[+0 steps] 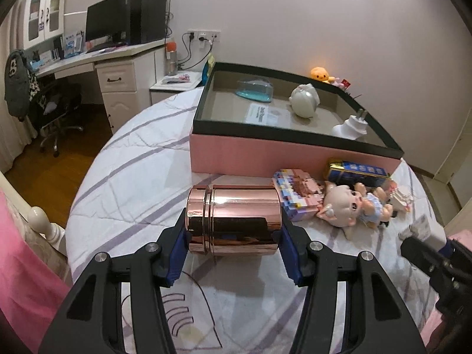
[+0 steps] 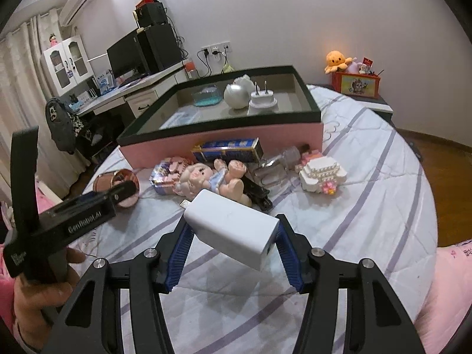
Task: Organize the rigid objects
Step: 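Carry the copper cylinder and power bank into the box and open both tools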
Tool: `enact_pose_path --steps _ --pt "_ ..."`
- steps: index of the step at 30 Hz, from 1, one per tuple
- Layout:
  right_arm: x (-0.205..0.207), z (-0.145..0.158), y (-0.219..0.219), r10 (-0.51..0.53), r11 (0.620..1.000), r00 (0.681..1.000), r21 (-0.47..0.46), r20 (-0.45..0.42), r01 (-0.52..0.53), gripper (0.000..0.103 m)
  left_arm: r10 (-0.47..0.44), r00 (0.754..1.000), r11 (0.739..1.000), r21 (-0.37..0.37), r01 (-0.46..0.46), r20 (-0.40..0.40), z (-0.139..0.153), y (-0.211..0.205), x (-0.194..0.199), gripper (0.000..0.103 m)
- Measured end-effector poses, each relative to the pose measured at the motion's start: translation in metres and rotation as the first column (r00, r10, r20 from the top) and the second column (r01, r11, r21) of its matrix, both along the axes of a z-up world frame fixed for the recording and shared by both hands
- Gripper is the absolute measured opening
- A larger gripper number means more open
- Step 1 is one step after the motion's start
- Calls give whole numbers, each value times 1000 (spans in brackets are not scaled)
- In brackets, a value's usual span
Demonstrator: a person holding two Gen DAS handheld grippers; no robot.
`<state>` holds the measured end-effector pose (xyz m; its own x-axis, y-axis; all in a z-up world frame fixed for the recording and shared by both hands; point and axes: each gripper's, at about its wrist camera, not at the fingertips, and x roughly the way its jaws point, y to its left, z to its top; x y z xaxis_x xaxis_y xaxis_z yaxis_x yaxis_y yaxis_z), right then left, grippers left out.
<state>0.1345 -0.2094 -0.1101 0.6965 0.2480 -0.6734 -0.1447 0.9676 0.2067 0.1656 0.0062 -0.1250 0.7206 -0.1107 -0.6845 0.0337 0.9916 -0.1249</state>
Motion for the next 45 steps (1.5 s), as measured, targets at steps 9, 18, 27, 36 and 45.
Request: enact_pose_path --steps 9,18,27,36,45 --pt "19 50 0 34 998 995 -46 94 -30 57 -37 992 999 18 35 118 58 -5 7 55" --pt "101 115 4 57 995 984 -89 170 -42 57 -54 979 998 39 47 199 121 -13 73 55" --pt "174 108 2 36 996 995 -88 93 -27 57 -49 986 997 73 37 160 123 -24 140 55" --pt "211 74 -7 16 996 1000 -83 15 -15 57 -49 993 996 75 41 110 100 -33 165 55" --pt "220 57 -6 14 997 1000 -80 -14 -15 57 -60 996 994 95 53 66 80 -37 180 62"
